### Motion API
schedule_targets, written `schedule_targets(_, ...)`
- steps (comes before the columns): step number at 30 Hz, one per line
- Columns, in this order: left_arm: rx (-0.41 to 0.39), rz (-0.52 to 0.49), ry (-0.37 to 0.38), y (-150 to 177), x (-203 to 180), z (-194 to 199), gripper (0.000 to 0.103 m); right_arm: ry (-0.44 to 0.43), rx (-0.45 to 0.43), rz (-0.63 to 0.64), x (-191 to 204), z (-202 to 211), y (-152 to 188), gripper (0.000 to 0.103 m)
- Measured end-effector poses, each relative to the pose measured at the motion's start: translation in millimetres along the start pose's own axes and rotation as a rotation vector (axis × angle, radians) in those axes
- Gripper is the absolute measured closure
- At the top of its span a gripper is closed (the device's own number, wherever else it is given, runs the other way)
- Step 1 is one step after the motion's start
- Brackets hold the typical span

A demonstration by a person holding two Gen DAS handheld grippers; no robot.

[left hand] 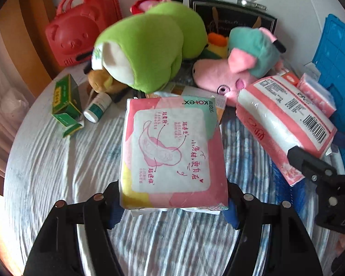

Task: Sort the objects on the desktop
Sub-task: 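Grasp the pink Kotex pad pack with the left tool while the right tool grasps the pink tissue pack, then carry the pad pack and tissue pack over the crate and open both tools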

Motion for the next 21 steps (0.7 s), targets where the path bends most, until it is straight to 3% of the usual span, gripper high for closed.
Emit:
schedule_targets(3,-0.054,0.005,0.0,-10.0,1.2,25.1,0.035,-0.001,-0.062,-0.002,14.7,18.9,-7.8,0.013)
schedule_targets(8,-0.149,0.005,0.006,-31.4,6.2,65.2,0.035,0.011,-0.188,0.006,21.1,86.3,-17.4,0.013)
schedule_targets(16,-0.298,-0.019,0.022,-28.3,-2.5,134.7,0.035,0.045,-0.398,-0.015,19.7,199.8,-9.7,0.012)
schedule_targets(21,-0.376,-0.05,0.06,-28.6,-29.6,174.4,0.035,0.087,-0.516,-0.051,5.0,265.7,3.1,0.012)
Point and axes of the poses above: each gripper's, at about its wrist camera, not at the fingertips, and z roughly against the way its jaws point, x to its left, y to its underside, the point moved 4 cm from there along -z, roughly the way its jaws point
